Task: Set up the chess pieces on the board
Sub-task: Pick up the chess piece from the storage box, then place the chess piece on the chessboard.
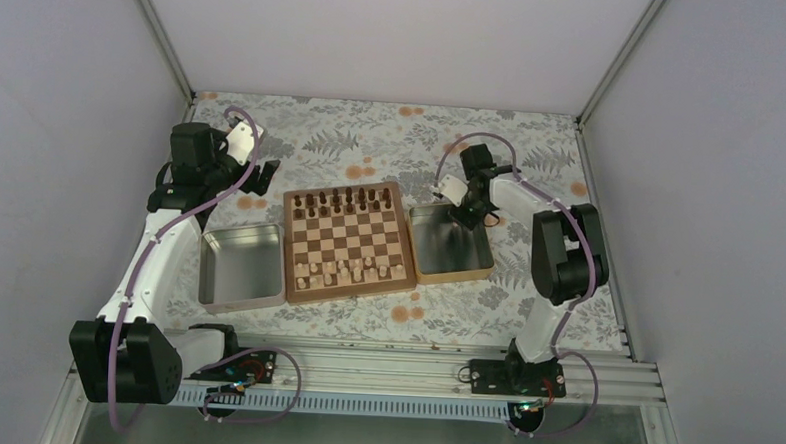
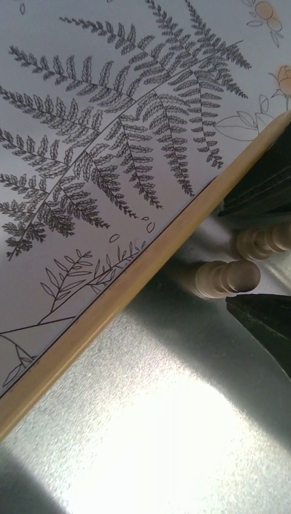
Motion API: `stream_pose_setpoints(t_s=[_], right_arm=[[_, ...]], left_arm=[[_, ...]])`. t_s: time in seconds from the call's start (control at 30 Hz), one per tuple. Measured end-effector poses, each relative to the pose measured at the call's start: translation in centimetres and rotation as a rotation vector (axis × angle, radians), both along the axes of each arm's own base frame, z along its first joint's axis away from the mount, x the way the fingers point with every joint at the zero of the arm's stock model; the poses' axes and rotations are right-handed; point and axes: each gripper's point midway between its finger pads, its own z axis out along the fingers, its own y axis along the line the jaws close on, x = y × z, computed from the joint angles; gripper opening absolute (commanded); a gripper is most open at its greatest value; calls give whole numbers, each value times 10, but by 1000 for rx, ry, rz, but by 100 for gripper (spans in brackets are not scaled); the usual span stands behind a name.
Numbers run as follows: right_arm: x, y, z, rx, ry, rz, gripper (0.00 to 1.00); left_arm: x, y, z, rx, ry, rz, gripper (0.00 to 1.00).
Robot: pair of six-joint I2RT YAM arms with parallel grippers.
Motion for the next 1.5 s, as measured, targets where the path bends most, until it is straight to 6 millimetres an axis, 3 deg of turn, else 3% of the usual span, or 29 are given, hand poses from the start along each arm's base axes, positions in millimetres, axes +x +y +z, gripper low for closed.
stream_pose_setpoints(t_s=[0.37, 0.53, 0.63, 0.73, 0.87, 0.93, 1.03, 1.2, 1.4, 1.5], right_arm=[[-2, 2, -10, 17, 31, 20, 10], [-4, 5, -8, 36, 40, 26, 8], [-5, 7, 1, 47, 40, 29, 8], [-3, 13, 25, 72, 13, 41, 9], [2, 38, 71, 118, -64, 92, 9], [-6, 63, 91, 141, -91, 150, 9], [-27, 107, 102, 167, -94, 251, 10], [-69, 159, 88, 173, -22, 383, 10], [-94, 181, 55, 133, 74, 442, 10], [-103, 187, 48, 125, 98, 462, 10]], left_arm=[[0, 0, 0, 0, 0, 0, 100], [0, 0, 0, 0, 0, 0, 100], [0, 0, 0, -1, 0, 0, 100], [0, 0, 0, -1, 0, -2, 100], [0, 0, 0, -1, 0, -2, 100], [0, 0, 0, -1, 0, -2, 100], [0, 0, 0, -1, 0, -2, 100], [0, 0, 0, -2, 0, -2, 100], [0, 0, 0, -1, 0, -2, 100], [0, 0, 0, -2, 0, -2, 100]])
